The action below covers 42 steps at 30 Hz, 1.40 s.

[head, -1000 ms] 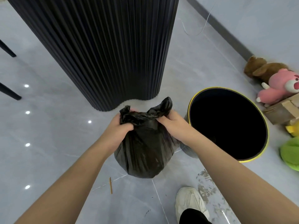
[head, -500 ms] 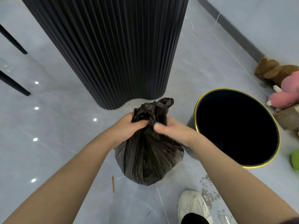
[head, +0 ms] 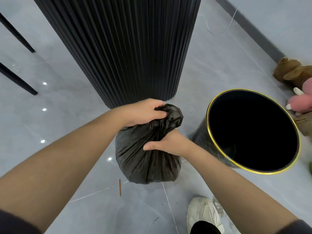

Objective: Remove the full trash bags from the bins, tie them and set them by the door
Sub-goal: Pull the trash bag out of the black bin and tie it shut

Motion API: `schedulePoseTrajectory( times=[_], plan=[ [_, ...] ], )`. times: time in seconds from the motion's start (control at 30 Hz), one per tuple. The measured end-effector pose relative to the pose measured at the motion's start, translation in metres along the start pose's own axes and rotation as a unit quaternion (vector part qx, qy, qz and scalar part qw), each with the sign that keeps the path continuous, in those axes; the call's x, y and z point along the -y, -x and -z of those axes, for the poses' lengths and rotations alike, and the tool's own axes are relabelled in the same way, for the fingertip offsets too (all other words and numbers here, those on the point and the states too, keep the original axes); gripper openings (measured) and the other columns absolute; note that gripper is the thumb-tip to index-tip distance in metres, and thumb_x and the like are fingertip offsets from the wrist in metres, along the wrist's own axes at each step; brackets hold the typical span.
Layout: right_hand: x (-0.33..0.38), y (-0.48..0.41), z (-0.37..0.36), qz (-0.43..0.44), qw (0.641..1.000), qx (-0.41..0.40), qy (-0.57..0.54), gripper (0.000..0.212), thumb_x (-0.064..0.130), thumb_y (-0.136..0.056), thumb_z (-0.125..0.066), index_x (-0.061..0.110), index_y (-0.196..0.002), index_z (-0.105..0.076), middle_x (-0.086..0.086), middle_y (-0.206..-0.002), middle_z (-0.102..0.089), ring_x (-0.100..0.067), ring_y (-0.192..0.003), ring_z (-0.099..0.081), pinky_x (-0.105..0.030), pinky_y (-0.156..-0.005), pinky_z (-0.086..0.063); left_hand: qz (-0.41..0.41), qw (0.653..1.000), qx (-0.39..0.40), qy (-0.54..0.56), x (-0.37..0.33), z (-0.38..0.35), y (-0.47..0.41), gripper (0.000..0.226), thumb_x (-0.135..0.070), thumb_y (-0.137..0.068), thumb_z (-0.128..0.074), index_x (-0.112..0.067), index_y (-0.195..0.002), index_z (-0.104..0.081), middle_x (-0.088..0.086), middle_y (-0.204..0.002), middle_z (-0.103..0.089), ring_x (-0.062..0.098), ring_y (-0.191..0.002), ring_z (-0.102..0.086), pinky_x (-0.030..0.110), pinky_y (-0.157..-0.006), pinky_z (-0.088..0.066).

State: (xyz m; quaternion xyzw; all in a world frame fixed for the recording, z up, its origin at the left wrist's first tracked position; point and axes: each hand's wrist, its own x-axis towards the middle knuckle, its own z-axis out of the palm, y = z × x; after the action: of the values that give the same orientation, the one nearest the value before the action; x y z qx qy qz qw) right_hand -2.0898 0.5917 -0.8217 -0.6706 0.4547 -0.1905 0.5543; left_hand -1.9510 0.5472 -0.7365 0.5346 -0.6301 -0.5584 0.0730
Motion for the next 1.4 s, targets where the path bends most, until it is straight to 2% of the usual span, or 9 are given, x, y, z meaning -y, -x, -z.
schedulePoseTrajectory(
  times=[0.2, 0.43, 0.57, 0.7, 0.87, 1.03, 1.17, 1.23, 1.4],
  plan=[
    [0.005, 0.001, 0.009, 0.047, 0.966, -0.106, 0.233, 0.107, 0.085, -0.057, -0.053, 0.032, -0.145, -0.025, 0.011, -0.148, -0.031, -0.011, -0.14, -0.018, -0.029, -0.113, -0.005, -0.026, 0.999, 0.004, -0.03, -0.016, 0.001, -0.003, 0.013, -0.02, -0.097, -0.049, -0.018, -0.101, -0.061, -0.004, -0.098, -0.065, 0.011, -0.092, -0.061, 0.026, -0.083, -0.05],
    [0.028, 0.009, 0.017, -0.126, 0.986, 0.109, 0.021, 0.078, 0.055, -0.075, -0.069, 0.02, -0.139, -0.044, 0.006, -0.14, -0.047, -0.011, -0.132, -0.038, -0.022, -0.105, -0.03, -0.034, 0.999, 0.0, -0.009, -0.028, -0.002, -0.012, 0.016, -0.019, -0.099, -0.045, -0.019, -0.096, -0.06, 0.0, -0.093, -0.065, 0.013, -0.088, -0.061, 0.028, -0.083, -0.052],
    [0.025, 0.009, 0.015, -0.129, 0.987, 0.091, -0.029, 0.051, 0.043, -0.074, -0.076, 0.021, -0.118, -0.063, 0.02, -0.109, -0.062, 0.006, -0.104, -0.056, -0.011, -0.088, -0.041, -0.027, 0.999, -0.018, 0.014, -0.018, -0.002, -0.022, 0.017, -0.018, -0.099, -0.045, -0.016, -0.094, -0.061, 0.0, -0.09, -0.062, 0.013, -0.086, -0.057, 0.031, -0.085, -0.049],
    [0.015, 0.011, 0.008, -0.152, 0.977, 0.076, -0.127, 0.035, 0.04, -0.072, -0.079, 0.015, -0.095, -0.072, 0.005, -0.094, -0.074, -0.008, -0.091, -0.068, -0.028, -0.088, -0.052, 0.002, 0.997, -0.055, 0.061, -0.001, -0.008, -0.031, 0.017, -0.019, -0.099, -0.045, -0.015, -0.095, -0.061, 0.002, -0.089, -0.063, 0.015, -0.086, -0.058, 0.032, -0.084, -0.049],
    [0.01, 0.014, -0.001, -0.091, 0.966, 0.105, -0.219, 0.018, 0.006, -0.089, -0.058, 0.005, -0.105, -0.067, 0.006, -0.101, -0.07, -0.015, -0.103, -0.063, -0.03, -0.095, -0.048, 0.024, 0.993, -0.058, 0.097, 0.021, -0.014, -0.036, 0.02, -0.019, -0.1, -0.043, -0.01, -0.097, -0.061, 0.008, -0.095, -0.064, 0.015, -0.087, -0.056, 0.031, -0.083, -0.048],
    [0.01, 0.011, 0.0, -0.126, 0.972, 0.141, -0.138, 0.046, 0.022, -0.094, -0.051, 0.015, -0.052, -0.036, -0.002, -0.056, -0.035, -0.014, -0.054, -0.032, -0.025, -0.064, -0.031, 0.03, 0.994, -0.092, 0.051, 0.037, -0.013, -0.035, 0.019, -0.02, -0.099, -0.045, -0.009, -0.1, -0.061, 0.007, -0.094, -0.06, 0.017, -0.086, -0.053, 0.028, -0.073, -0.042],
    [0.004, 0.006, 0.005, -0.159, 0.977, 0.105, -0.094, 0.038, 0.016, -0.09, -0.057, 0.019, -0.056, -0.04, 0.005, -0.055, -0.04, -0.009, -0.052, -0.037, -0.026, -0.061, -0.032, -0.027, 0.973, -0.221, -0.059, 0.052, -0.014, -0.017, 0.03, -0.022, -0.094, -0.053, -0.017, -0.124, -0.049, -0.004, -0.116, -0.056, 0.009, -0.103, -0.054, 0.019, -0.079, -0.039],
    [0.002, 0.004, 0.006, -0.17, 0.978, 0.095, -0.075, 0.004, 0.016, -0.086, -0.062, 0.017, -0.082, -0.06, 0.004, -0.078, -0.063, -0.006, -0.073, -0.058, -0.025, -0.076, -0.048, -0.109, 0.949, -0.28, -0.095, 0.06, -0.014, 0.002, 0.045, -0.022, -0.092, -0.055, -0.019, -0.135, -0.04, -0.005, -0.13, -0.05, 0.006, -0.117, -0.048, 0.018, -0.093, -0.038],
    [0.003, 0.0, 0.013, -0.186, 0.976, 0.109, 0.023, 0.052, 0.025, -0.074, -0.074, 0.021, -0.122, -0.056, 0.001, -0.116, -0.063, -0.016, -0.108, -0.057, -0.032, -0.098, -0.046, -0.269, 0.859, -0.257, -0.351, 0.069, -0.015, 0.044, 0.061, -0.014, -0.084, -0.058, -0.014, -0.141, -0.037, 0.002, -0.149, -0.037, 0.013, -0.14, -0.028, 0.038, -0.113, -0.029]
  ],
)
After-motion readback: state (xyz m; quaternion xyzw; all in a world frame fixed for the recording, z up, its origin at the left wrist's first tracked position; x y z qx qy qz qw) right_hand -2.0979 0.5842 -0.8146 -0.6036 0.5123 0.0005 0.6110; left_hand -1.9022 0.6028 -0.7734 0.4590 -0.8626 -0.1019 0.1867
